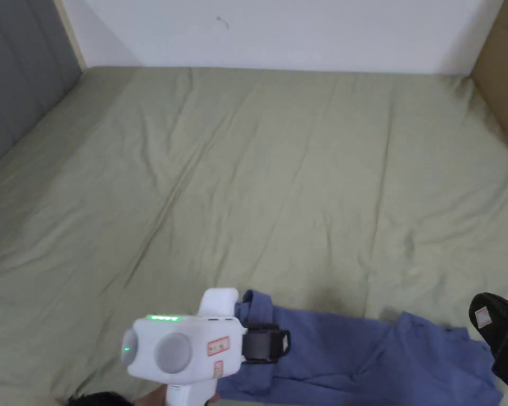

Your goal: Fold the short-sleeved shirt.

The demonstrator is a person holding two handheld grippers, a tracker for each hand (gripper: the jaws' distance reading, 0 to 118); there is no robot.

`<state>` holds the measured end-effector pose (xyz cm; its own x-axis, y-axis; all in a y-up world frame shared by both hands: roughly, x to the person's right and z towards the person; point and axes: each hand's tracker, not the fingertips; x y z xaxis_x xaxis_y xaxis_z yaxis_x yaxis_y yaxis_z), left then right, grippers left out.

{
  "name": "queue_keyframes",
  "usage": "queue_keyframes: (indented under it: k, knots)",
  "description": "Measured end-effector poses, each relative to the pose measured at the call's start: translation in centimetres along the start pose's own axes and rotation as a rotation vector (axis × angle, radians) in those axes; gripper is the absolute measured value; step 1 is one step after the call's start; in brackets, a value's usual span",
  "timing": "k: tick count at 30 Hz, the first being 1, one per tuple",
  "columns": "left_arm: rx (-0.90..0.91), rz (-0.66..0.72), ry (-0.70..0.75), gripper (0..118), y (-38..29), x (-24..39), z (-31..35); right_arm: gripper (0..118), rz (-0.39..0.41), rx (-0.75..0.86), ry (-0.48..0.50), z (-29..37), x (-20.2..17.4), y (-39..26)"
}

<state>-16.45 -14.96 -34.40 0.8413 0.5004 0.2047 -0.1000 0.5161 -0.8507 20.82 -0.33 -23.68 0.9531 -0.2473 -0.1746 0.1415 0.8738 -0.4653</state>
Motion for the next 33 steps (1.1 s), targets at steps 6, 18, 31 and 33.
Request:
queue_keyframes:
  k: [6,18,31,33]
  knots:
    - [0.124,0.021,0.281,30,1.4,-4.9,2.3,2,-0.007,-0.011,0.004,0.1,-0.1,-0.6]
    - [-0.046,-0.42,0.474,0,-3.5,4.5,-6.4,2,-0.023,-0.045,-0.009,-0.3,0.6,-0.9]
    - [-0.057,-0.5,0.184,0,-5.0,11.9,-9.2,2,-0.029,-0.038,-0.024,0.4,0.9,-0.7]
    - [-0.027,-0.335,0.051,0,-4.0,11.6,-6.4,2,-0.029,-0.036,-0.019,0.5,0.9,-0.6]
